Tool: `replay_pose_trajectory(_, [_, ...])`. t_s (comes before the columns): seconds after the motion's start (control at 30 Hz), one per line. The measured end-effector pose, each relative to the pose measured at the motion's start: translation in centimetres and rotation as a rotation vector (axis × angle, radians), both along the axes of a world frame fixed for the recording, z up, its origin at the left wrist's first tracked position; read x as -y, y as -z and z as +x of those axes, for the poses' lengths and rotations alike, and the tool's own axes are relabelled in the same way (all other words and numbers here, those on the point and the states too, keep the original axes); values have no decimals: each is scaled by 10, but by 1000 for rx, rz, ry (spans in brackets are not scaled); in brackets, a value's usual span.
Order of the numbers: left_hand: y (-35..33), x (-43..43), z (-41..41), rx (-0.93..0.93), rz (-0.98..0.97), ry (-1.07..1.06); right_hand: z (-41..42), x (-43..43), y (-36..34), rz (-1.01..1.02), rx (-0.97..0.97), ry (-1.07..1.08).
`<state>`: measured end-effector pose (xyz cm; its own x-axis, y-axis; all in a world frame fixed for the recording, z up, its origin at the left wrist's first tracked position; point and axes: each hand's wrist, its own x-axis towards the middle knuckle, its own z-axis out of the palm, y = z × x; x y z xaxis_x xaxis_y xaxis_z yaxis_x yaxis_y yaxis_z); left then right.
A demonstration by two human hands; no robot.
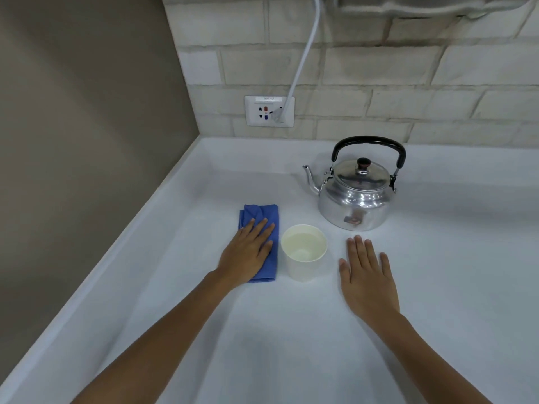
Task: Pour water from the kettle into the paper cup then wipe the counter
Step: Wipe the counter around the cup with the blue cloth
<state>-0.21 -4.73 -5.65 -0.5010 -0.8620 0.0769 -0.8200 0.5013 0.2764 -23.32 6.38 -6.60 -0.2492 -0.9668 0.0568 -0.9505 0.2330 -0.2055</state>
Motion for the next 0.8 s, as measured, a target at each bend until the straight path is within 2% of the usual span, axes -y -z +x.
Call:
replay_pose_trajectory(0.07, [-1,11,6,-44,-6,12,1,0,0,-6,-8,-5])
replay_pose_trajectory(0.23, [-6,54,-1,6,-54,15,2,0,-1,1,-6,-2])
replay_pose_trajectory(0.63, [-18,104,-20,81,31,93,3,1,1,-37,8,11])
replay_pose_trajectory(0.8, [-22,108,-19,226,101,101,3,0,-1,-34,25,11])
